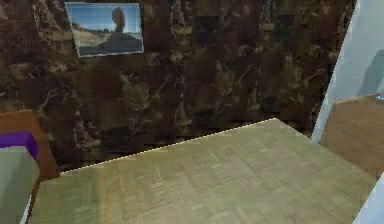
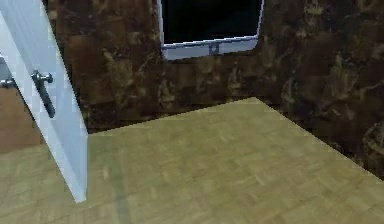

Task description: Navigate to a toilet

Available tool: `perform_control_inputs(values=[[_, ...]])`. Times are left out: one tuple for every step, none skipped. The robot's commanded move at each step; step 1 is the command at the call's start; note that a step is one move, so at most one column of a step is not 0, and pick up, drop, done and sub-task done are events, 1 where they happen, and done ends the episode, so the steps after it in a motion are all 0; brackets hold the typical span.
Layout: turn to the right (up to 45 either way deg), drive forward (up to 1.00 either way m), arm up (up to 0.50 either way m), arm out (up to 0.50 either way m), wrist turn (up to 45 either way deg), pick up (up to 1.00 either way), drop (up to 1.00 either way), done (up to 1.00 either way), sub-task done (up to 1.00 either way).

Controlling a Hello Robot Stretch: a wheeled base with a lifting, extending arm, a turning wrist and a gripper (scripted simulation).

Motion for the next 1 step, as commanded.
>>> perform_control_inputs(values=[[0.0,0.5,0.0,0.0,0.0,0.0,0.0,0.0,0.0]])
